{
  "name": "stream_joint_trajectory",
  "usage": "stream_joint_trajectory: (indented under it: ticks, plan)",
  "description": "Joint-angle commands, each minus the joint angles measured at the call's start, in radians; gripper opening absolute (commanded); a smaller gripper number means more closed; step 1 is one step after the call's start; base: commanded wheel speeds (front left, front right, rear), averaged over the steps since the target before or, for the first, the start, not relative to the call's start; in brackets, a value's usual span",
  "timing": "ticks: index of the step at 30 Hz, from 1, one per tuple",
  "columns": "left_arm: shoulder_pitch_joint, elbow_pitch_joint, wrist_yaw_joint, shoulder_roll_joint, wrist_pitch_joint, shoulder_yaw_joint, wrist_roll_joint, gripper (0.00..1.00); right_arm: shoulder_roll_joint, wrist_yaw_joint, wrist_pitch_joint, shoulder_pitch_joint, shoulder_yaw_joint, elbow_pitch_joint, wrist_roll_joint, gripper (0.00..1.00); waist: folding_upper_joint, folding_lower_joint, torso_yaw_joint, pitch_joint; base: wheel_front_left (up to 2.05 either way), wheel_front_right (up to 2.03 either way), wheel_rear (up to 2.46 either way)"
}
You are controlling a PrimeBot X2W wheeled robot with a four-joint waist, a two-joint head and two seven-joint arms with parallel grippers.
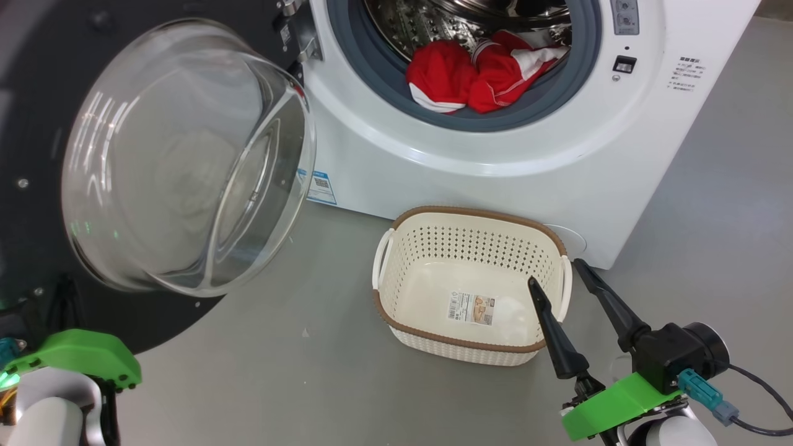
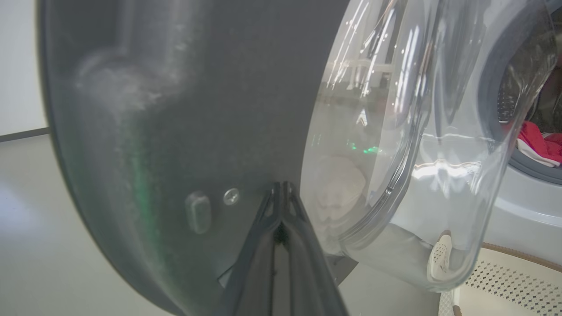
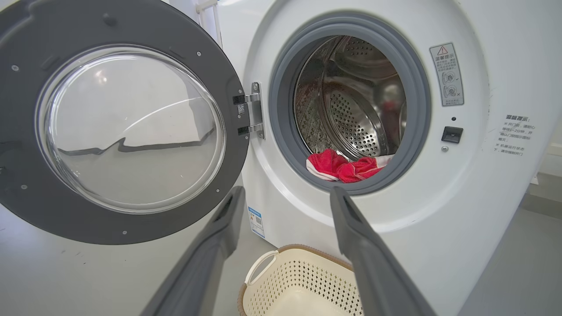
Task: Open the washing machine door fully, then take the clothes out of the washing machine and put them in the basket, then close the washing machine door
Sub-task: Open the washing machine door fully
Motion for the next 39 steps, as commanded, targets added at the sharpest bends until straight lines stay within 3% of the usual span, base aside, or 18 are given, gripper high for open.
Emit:
stream_joint_trajectory:
  ticks: [1,17,25,26,27,28,29,30,39]
  plan:
    - [-0.048,-0.007,0.0,0.067,-0.006,0.048,-0.005,0.0,0.002,0.006,0.001,-0.044,0.028,-0.03,-0.007,1.0,0.0,0.0,-0.002,0.0,0.0,0.0,0.0]
    - [-0.118,0.152,-0.026,0.115,-0.022,0.087,-0.048,0.0,0.002,0.006,0.012,-0.046,0.044,-0.031,-0.005,1.0,0.0,0.0,-0.036,-0.01,0.0,0.0,0.0]
    - [-0.096,0.103,-0.041,0.121,-0.038,0.097,-0.036,0.0,0.002,0.006,0.002,-0.048,0.042,-0.023,0.011,1.0,0.0,0.0,-0.053,-0.028,0.0,0.0,0.0]
    - [-0.088,0.078,-0.038,0.12,-0.038,0.098,-0.031,0.05,0.002,0.006,0.0,-0.048,0.041,-0.022,0.014,1.0,0.0,0.0,-0.055,-0.03,0.0,0.0,0.0]
    - [-0.078,0.049,-0.036,0.119,-0.039,0.1,-0.027,0.36,0.002,0.006,-0.002,-0.048,0.039,-0.021,0.017,1.0,0.0,0.0,-0.057,-0.032,0.0,0.0,0.0]
    - [-0.068,0.015,-0.034,0.115,-0.039,0.103,-0.025,0.57,0.002,0.006,-0.004,-0.047,0.037,-0.019,0.021,1.0,0.0,0.0,-0.058,-0.034,0.0,0.0,0.0]
    - [-0.057,-0.023,-0.033,0.109,-0.039,0.11,-0.027,0.96,0.002,0.006,-0.007,-0.047,0.035,-0.017,0.024,1.0,0.0,0.0,-0.06,-0.036,0.0,0.0,0.0]
    - [-0.045,-0.062,-0.033,0.104,-0.039,0.114,-0.027,1.0,0.002,0.006,-0.009,-0.046,0.035,-0.014,0.028,1.0,0.0,0.0,-0.063,-0.038,0.0,0.0,0.0]
    - [0.073,-0.434,-0.001,0.08,-0.038,0.114,0.012,1.0,0.002,0.006,-0.031,-0.056,0.025,0.005,0.054,1.0,0.0,0.0,-0.113,-0.051,0.0,0.0,0.0]
